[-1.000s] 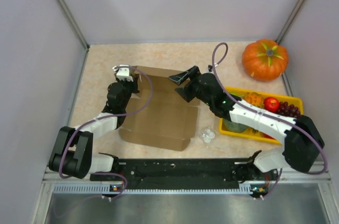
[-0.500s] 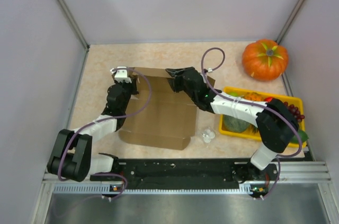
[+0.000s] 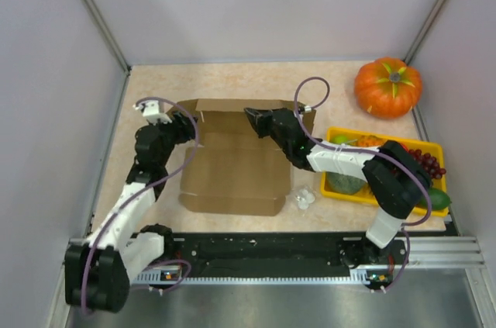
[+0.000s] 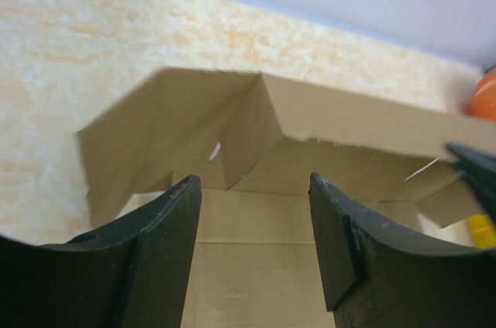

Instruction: Fold the paper box

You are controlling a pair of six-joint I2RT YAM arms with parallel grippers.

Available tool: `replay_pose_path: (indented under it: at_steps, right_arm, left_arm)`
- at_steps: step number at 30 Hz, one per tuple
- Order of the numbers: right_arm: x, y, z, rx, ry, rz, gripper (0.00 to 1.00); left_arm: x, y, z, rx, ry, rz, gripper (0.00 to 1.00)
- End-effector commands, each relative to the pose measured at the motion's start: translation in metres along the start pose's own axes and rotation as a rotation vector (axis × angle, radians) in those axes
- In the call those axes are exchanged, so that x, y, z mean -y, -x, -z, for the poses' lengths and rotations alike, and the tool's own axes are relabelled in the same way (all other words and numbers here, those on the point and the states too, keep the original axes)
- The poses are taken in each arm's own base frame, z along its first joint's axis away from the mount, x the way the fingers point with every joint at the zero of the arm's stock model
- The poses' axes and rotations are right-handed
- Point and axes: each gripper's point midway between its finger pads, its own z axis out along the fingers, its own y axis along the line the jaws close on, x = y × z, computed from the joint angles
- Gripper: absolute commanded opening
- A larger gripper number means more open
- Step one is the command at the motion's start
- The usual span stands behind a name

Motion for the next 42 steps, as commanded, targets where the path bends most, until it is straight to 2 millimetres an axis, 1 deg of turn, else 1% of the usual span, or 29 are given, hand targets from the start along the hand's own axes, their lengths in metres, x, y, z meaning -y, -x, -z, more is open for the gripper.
replay_pose_path:
  at_steps: [1, 2, 3, 4, 5, 6, 7, 8, 9, 10, 12, 13, 14, 15, 17, 18, 19, 20, 22, 26, 27, 28, 29, 31, 33, 37, 40, 41, 42]
  right_arm:
    - [-0.004, 0.012, 0.003, -0.047, 0.117, 0.039, 0.00]
    - [-0.005, 0.014, 0.004, -0.055, 0.141, 0.064, 0.00]
    - [-0.005, 0.020, 0.003, -0.055, 0.150, 0.066, 0.00]
    - [-0.005, 0.022, 0.004, -0.067, 0.169, 0.067, 0.00]
    - [-0.004, 0.020, 0.005, -0.091, 0.175, 0.074, 0.00]
    - [-0.002, 0.021, 0.005, -0.100, 0.177, 0.080, 0.00]
    - [0.004, 0.022, 0.004, -0.105, 0.170, 0.081, 0.00]
    - [0.005, 0.020, 0.005, -0.123, 0.174, 0.081, 0.00]
    - [0.007, 0.019, 0.006, -0.129, 0.173, 0.082, 0.00]
    - [0.010, 0.019, 0.007, -0.134, 0.169, 0.085, 0.00]
    - [0.008, 0.020, 0.008, -0.132, 0.183, 0.099, 0.00]
    - [0.005, 0.020, 0.010, -0.131, 0.192, 0.117, 0.00]
    - [0.007, 0.021, 0.009, -0.125, 0.180, 0.130, 0.00]
    - [0.005, 0.022, 0.010, -0.119, 0.184, 0.137, 0.00]
    - [0.002, 0.023, 0.011, -0.110, 0.196, 0.147, 0.00]
    - [0.001, 0.022, 0.012, -0.114, 0.202, 0.145, 0.00]
    - [0.001, 0.020, 0.012, -0.122, 0.202, 0.142, 0.00]
    - [0.001, 0.020, 0.011, -0.124, 0.203, 0.141, 0.00]
    - [0.001, 0.021, 0.012, -0.121, 0.204, 0.140, 0.00]
    - [0.002, 0.024, 0.013, -0.109, 0.204, 0.142, 0.00]
    - [0.001, 0.023, 0.013, -0.112, 0.208, 0.143, 0.00]
    - [0.000, 0.022, 0.014, -0.114, 0.212, 0.143, 0.00]
    - [-0.001, 0.022, 0.014, -0.118, 0.215, 0.141, 0.00]
    - [-0.001, 0.021, 0.014, -0.121, 0.216, 0.139, 0.00]
    - [-0.001, 0.021, 0.014, -0.118, 0.215, 0.145, 0.00]
    - [0.001, 0.021, 0.013, -0.114, 0.210, 0.156, 0.00]
    - [0.002, 0.021, 0.012, -0.114, 0.210, 0.157, 0.00]
    - [0.003, 0.022, 0.012, -0.111, 0.209, 0.159, 0.00]
    - [0.004, 0.022, 0.012, -0.111, 0.204, 0.160, 0.00]
  left_arm:
    - [-0.010, 0.024, 0.043, -0.063, 0.045, 0.164, 0.60]
    - [-0.018, 0.032, 0.050, -0.045, 0.088, 0.179, 0.55]
    - [-0.035, 0.035, 0.055, -0.049, 0.159, 0.212, 0.47]
    - [-0.060, 0.036, 0.059, -0.042, 0.240, 0.267, 0.46]
    - [-0.067, 0.029, 0.055, -0.074, 0.237, 0.294, 0.46]
    - [-0.075, 0.027, 0.052, -0.081, 0.245, 0.314, 0.51]
    - [-0.088, 0.026, 0.049, -0.087, 0.273, 0.342, 0.52]
    - [-0.098, 0.017, 0.038, -0.121, 0.286, 0.360, 0.51]
    - [-0.103, 0.015, 0.030, -0.129, 0.288, 0.361, 0.49]
    - [-0.111, 0.005, 0.018, -0.159, 0.289, 0.366, 0.47]
    - [-0.102, 0.011, 0.001, -0.187, 0.200, 0.340, 0.42]
    - [-0.108, -0.003, -0.008, -0.233, 0.203, 0.353, 0.39]
    - [-0.108, -0.006, -0.014, -0.244, 0.188, 0.357, 0.38]
    - [-0.104, -0.001, -0.023, -0.221, 0.151, 0.342, 0.39]
    - [-0.107, -0.011, -0.034, -0.237, 0.140, 0.334, 0.39]
    - [-0.096, -0.007, -0.041, -0.228, 0.080, 0.317, 0.40]
    - [-0.094, -0.006, -0.045, -0.224, 0.061, 0.314, 0.41]
    - [-0.091, -0.012, -0.048, -0.236, 0.037, 0.321, 0.41]
    - [-0.076, -0.012, -0.054, -0.234, -0.032, 0.322, 0.41]
    - [-0.054, -0.022, -0.055, -0.294, -0.104, 0.322, 0.38]
    - [-0.048, -0.027, -0.053, -0.311, -0.124, 0.327, 0.35]
    - [-0.043, -0.024, -0.051, -0.303, -0.146, 0.328, 0.35]
    - [-0.040, -0.031, -0.045, -0.316, -0.155, 0.334, 0.35]
    - [-0.036, -0.026, -0.039, -0.292, -0.163, 0.324, 0.33]
    - [-0.034, -0.027, -0.036, -0.298, -0.166, 0.319, 0.33]
    - [-0.033, -0.016, -0.031, -0.287, -0.144, 0.316, 0.46]
    - [-0.030, -0.016, -0.027, -0.266, -0.150, 0.328, 0.49]
    - [-0.033, -0.015, -0.028, -0.272, -0.126, 0.337, 0.49]
    - [-0.050, -0.028, -0.023, -0.320, -0.007, 0.364, 0.49]
